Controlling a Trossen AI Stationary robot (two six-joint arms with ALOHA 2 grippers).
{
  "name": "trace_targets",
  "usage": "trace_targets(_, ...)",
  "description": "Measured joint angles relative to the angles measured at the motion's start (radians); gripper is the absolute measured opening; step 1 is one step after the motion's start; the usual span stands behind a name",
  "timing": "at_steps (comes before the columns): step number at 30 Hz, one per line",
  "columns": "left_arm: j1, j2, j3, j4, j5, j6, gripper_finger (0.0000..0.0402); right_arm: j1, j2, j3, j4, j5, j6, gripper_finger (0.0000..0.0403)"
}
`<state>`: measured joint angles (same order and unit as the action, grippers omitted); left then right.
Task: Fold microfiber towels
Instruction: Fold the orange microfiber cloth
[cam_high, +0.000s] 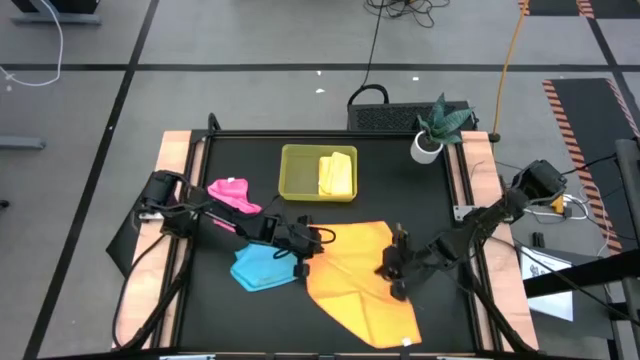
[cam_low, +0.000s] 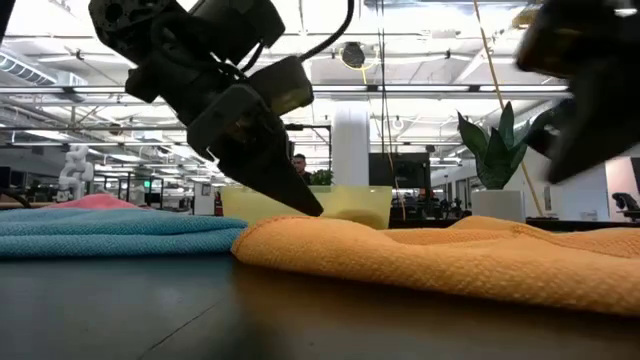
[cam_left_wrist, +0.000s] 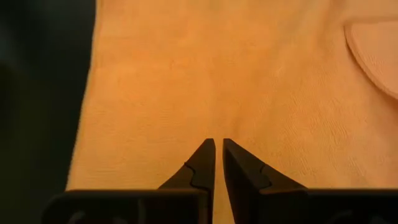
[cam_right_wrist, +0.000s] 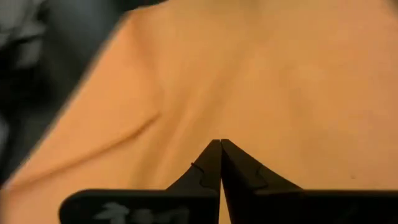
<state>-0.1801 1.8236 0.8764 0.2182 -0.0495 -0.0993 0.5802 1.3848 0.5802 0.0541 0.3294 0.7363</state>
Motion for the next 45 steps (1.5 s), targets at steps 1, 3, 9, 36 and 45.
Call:
trace_targets(1,0.005,0.001,0.0,0.001,-0.001,0.0,0.003,-0.026,0.001,-0.002,-0.017,0.022,0.003,0.0)
trace_targets(3,0.018,0.008,0.001,-0.016,-0.001,-0.001,0.003,-0.081,0.012,-0.013,-0.044,0.065,0.019,0.0)
trace_targets(9,0.045,0.01,0.0,-0.143,-0.075,-0.021,0.003,-0.222,0.063,-0.079,-0.051,0.09,0.043,0.0)
trace_targets(36,0.016,0.01,0.0,-0.193,-0.27,-0.034,0.003,-0.448,-0.073,-0.281,0.162,0.033,-0.008,0.0024)
trace_targets(45,0.014,0.01,0.0,-0.184,-0.27,-0.034,0.0031,-0.42,-0.073,-0.321,0.552,-0.223,-0.254,0.0022)
